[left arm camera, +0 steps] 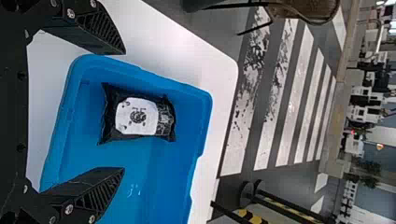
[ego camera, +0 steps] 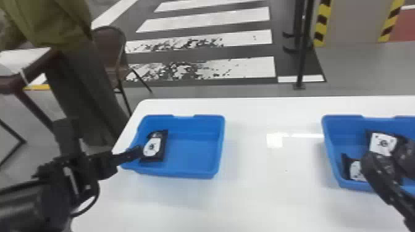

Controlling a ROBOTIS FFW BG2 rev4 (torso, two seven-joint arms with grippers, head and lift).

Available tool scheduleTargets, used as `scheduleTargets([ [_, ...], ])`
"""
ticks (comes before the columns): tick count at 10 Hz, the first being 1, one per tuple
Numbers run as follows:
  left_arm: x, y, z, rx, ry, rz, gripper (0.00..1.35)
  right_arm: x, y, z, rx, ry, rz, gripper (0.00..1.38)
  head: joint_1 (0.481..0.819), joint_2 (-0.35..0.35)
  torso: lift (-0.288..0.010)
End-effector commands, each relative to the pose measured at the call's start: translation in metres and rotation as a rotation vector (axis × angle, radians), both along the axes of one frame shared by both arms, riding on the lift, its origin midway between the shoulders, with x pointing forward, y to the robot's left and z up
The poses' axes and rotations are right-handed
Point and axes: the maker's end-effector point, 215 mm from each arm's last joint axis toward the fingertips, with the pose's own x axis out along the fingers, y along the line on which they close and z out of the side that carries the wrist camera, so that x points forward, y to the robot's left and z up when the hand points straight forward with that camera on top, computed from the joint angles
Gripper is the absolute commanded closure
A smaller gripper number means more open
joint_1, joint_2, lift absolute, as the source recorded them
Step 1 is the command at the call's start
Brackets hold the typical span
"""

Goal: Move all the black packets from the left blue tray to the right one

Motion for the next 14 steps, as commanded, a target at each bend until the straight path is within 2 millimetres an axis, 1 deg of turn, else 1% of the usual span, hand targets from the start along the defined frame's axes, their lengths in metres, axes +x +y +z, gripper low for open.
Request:
scheduleTargets([
  [1, 0.017, 0.003, -0.018, -0.021, 0.047, 0.008, 0.16, -0.012, 0.012, 0.020, 0.027, -0.038, 0.012, 0.21, 0.695, 0.287, -0.140],
  [2, 0.029, 0.001, -0.023, -0.029, 0.057, 0.004, 0.16, -0.022, 0.018, 0.031, 0.029, -0.058, 0.016, 0.21, 0.695, 0.307, -0.140],
  [3, 0.040, -0.001, -0.026, -0.033, 0.062, -0.002, 0.16, -0.031, 0.026, 0.032, 0.045, -0.048, 0.028, 0.21, 0.695, 0.315, -0.140],
  [4, 0.052, -0.007, -0.027, -0.035, 0.066, -0.018, 0.16, -0.039, 0.033, 0.030, 0.067, -0.034, 0.037, 0.21, 0.695, 0.322, -0.140],
  [5, 0.060, -0.007, -0.029, -0.033, 0.077, -0.019, 0.16, -0.043, 0.039, 0.030, 0.088, -0.025, 0.047, 0.21, 0.695, 0.324, -0.140],
  [7, 0.075, -0.012, -0.038, -0.046, 0.112, -0.018, 0.16, -0.045, 0.043, 0.031, 0.097, -0.025, 0.056, 0.21, 0.695, 0.329, -0.140],
  [8, 0.078, -0.017, -0.041, -0.043, 0.138, -0.018, 0.16, -0.045, 0.044, 0.032, 0.105, -0.026, 0.059, 0.21, 0.695, 0.328, -0.140],
  [9, 0.088, -0.024, -0.048, -0.058, 0.161, -0.029, 0.16, -0.045, 0.045, 0.032, 0.112, -0.023, 0.062, 0.21, 0.695, 0.326, -0.140],
  [10, 0.091, -0.030, -0.056, -0.057, 0.203, -0.038, 0.16, -0.045, 0.047, 0.030, 0.119, -0.017, 0.067, 0.21, 0.695, 0.317, -0.140],
  [11, 0.091, -0.030, -0.059, -0.060, 0.224, -0.030, 0.16, -0.044, 0.047, 0.027, 0.130, -0.008, 0.069, 0.21, 0.695, 0.307, -0.140],
  [13, 0.083, -0.030, -0.067, -0.045, 0.272, -0.014, 0.17, -0.045, 0.048, 0.024, 0.146, 0.002, 0.072, 0.21, 0.695, 0.304, -0.140],
  [14, 0.083, -0.030, -0.069, -0.039, 0.280, -0.005, 0.17, -0.045, 0.048, 0.021, 0.156, 0.011, 0.074, 0.22, 0.695, 0.305, -0.140],
])
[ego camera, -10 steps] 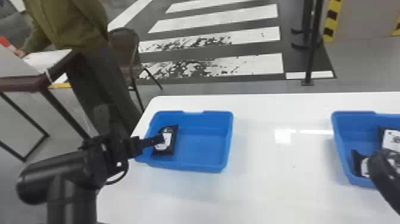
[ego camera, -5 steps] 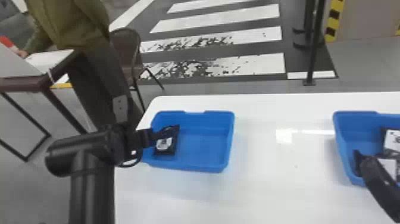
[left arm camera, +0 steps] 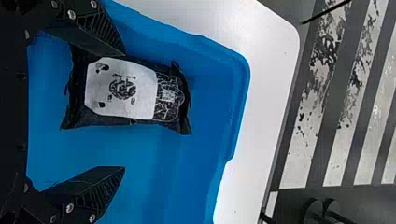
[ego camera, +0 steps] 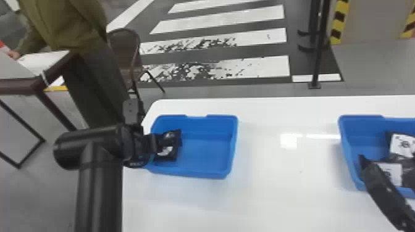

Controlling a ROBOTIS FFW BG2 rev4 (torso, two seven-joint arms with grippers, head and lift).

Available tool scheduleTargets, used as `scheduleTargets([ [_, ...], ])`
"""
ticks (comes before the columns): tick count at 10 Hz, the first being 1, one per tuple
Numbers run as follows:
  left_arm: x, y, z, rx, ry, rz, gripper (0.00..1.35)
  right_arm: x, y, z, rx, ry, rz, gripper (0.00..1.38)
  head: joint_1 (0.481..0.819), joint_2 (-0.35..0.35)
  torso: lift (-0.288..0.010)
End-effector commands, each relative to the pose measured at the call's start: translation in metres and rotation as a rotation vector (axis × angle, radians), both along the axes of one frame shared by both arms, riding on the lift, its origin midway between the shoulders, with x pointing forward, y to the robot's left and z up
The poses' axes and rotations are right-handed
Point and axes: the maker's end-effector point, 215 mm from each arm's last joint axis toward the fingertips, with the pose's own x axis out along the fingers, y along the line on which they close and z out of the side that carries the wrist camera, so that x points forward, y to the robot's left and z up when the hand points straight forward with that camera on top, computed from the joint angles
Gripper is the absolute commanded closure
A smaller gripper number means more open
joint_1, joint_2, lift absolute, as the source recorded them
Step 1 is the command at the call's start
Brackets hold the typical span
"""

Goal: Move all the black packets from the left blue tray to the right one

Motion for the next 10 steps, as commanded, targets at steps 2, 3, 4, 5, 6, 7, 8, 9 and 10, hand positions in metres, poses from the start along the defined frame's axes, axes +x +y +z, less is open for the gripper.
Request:
scheduleTargets([
  [2, -0.002, 0.005, -0.018, -0.002, 0.058, 0.022, 0.19, 0.000, 0.002, -0.005, 0.016, 0.017, 0.010, 0.22, 0.695, 0.310, -0.140],
  [3, -0.001, 0.008, -0.022, -0.004, 0.073, 0.031, 0.30, 0.000, 0.004, -0.006, 0.022, 0.018, 0.015, 0.22, 0.695, 0.314, -0.140],
  [4, 0.000, 0.011, -0.026, -0.002, 0.088, 0.041, 0.51, -0.001, 0.005, -0.009, 0.031, 0.029, 0.020, 0.22, 0.695, 0.317, -0.140],
  [5, 0.001, 0.016, -0.026, 0.006, 0.096, 0.050, 0.66, -0.001, 0.006, -0.011, 0.033, 0.033, 0.023, 0.22, 0.695, 0.323, -0.140],
  [6, -0.002, 0.021, -0.029, 0.011, 0.105, 0.061, 0.73, -0.001, 0.006, -0.010, 0.035, 0.032, 0.025, 0.22, 0.695, 0.327, -0.140],
  [7, -0.001, 0.019, -0.031, 0.018, 0.098, 0.045, 0.93, -0.002, 0.006, -0.012, 0.041, 0.037, 0.024, 0.22, 0.695, 0.333, -0.140],
  [8, 0.003, 0.016, -0.030, 0.021, 0.079, 0.030, 1.18, -0.002, 0.005, -0.014, 0.046, 0.042, 0.023, 0.22, 0.695, 0.336, -0.140],
  [9, 0.007, 0.014, -0.024, 0.029, 0.040, 0.009, 1.21, -0.004, 0.006, -0.013, 0.047, 0.041, 0.028, 0.23, 0.695, 0.333, -0.140],
  [10, 0.000, 0.012, -0.006, 0.056, -0.015, -0.008, 1.21, -0.003, 0.009, -0.009, 0.048, 0.032, 0.038, 0.23, 0.695, 0.330, -0.140],
])
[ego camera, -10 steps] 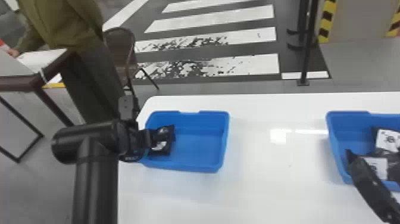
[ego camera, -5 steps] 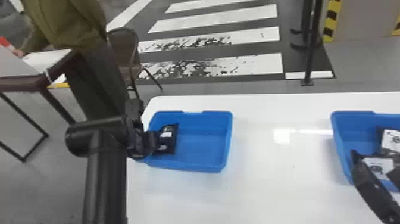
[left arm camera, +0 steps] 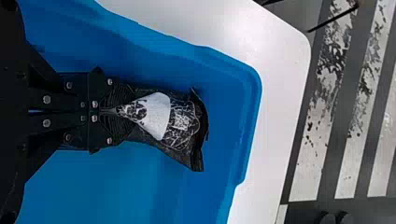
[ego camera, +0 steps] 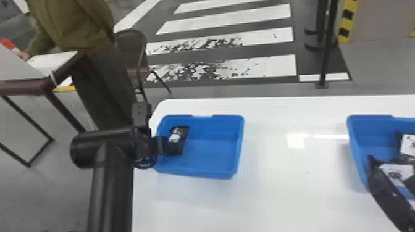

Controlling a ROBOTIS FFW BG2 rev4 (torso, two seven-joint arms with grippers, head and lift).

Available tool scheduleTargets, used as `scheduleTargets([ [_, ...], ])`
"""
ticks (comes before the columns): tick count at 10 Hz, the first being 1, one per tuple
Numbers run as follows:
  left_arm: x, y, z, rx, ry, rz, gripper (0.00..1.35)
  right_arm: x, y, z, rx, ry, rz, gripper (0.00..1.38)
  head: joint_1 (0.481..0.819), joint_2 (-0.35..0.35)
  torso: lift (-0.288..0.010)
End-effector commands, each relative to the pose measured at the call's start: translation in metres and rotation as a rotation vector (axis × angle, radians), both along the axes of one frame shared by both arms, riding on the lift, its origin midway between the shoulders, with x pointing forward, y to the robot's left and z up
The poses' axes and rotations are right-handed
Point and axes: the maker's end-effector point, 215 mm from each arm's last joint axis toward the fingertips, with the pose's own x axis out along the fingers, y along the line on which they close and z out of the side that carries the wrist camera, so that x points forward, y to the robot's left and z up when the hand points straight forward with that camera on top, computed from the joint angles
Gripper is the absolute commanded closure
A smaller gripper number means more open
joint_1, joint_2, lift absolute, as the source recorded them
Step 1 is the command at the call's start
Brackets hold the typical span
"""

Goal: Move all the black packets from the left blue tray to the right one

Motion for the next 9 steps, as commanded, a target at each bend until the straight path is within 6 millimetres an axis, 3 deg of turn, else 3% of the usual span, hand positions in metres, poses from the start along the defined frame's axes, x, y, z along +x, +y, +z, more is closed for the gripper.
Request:
scheduleTargets([
  [1, -0.010, -0.013, 0.036, 0.037, -0.110, -0.042, 1.21, 0.002, 0.003, 0.008, -0.002, -0.014, 0.012, 0.23, 0.695, 0.329, -0.140],
  [3, -0.025, -0.066, 0.073, 0.034, -0.231, -0.166, 1.21, 0.005, 0.020, 0.019, -0.006, -0.038, 0.067, 0.23, 0.695, 0.317, -0.140],
  [6, -0.053, -0.176, 0.120, -0.057, -0.394, -0.388, 1.21, 0.017, 0.052, 0.026, -0.003, -0.058, 0.193, 0.23, 0.695, 0.258, -0.140],
  [9, -0.085, -0.272, 0.128, -0.207, -0.416, -0.551, 1.21, 0.044, 0.071, 0.027, -0.018, -0.083, 0.267, 0.23, 0.695, 0.149, -0.140],
])
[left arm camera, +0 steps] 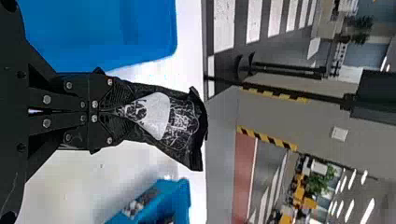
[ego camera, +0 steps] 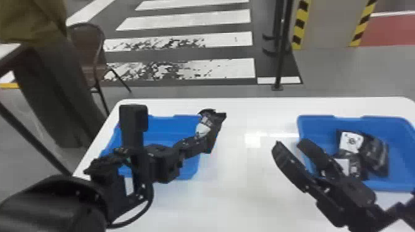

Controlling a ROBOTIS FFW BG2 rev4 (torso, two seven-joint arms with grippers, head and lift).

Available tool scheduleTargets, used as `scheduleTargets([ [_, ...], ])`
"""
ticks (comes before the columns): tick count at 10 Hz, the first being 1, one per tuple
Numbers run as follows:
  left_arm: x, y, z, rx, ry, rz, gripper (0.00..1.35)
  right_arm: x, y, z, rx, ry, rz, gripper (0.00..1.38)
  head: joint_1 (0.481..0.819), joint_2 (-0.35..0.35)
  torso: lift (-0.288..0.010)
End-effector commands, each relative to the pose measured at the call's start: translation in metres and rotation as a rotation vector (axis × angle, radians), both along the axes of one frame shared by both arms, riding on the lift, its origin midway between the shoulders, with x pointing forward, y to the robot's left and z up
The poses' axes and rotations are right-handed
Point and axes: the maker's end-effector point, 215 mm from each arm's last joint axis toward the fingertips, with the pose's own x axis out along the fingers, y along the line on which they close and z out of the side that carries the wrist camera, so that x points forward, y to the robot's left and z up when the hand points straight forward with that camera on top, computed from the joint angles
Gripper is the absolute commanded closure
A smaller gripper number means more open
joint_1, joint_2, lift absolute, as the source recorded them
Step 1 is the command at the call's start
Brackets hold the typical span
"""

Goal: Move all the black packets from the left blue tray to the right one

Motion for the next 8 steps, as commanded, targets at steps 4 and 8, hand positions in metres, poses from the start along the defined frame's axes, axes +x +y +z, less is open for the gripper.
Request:
scheduleTargets([
  [4, -0.027, -0.097, 0.017, -0.107, -0.003, -0.218, 1.21, 0.050, 0.015, -0.001, -0.031, -0.028, 0.045, 0.23, 0.695, 0.037, -0.140],
  [8, -0.036, -0.118, 0.020, -0.126, 0.005, -0.269, 1.21, 0.066, 0.020, 0.001, -0.020, -0.037, 0.054, 0.54, 0.695, -0.022, -0.140],
])
